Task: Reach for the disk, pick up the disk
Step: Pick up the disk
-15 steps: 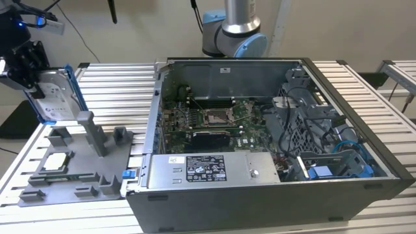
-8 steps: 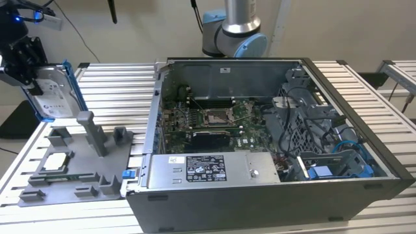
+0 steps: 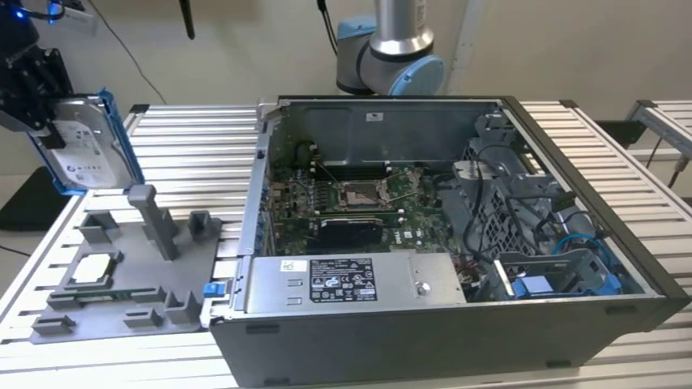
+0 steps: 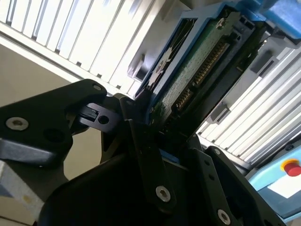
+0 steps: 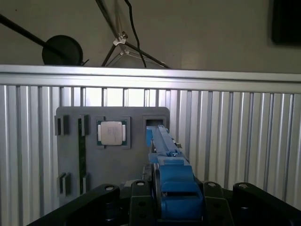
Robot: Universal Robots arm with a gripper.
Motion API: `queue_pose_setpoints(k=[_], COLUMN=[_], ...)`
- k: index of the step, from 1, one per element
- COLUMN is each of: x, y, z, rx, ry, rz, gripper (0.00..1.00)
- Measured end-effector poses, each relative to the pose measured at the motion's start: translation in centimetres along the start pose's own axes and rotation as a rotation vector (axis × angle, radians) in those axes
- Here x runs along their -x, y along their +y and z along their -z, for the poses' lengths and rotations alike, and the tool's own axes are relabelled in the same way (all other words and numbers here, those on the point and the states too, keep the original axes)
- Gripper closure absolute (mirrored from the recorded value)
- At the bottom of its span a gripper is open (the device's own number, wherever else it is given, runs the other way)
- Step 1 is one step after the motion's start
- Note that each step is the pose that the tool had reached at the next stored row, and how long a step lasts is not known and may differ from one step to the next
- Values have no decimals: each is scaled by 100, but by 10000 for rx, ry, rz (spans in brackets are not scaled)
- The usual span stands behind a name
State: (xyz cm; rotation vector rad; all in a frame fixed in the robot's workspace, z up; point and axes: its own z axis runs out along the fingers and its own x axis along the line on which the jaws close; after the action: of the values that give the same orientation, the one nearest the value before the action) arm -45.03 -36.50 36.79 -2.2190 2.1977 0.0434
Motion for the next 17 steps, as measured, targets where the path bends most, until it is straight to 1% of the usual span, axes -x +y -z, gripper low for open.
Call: queue_pose_setpoints(k=[5,11,17], x=[4,9,12], y=[2,4,7], z=[115,255,366], rx=[-44,-128,-206], ry=[0,-49,-156], rz=[4,6,10], gripper=[100,100,100])
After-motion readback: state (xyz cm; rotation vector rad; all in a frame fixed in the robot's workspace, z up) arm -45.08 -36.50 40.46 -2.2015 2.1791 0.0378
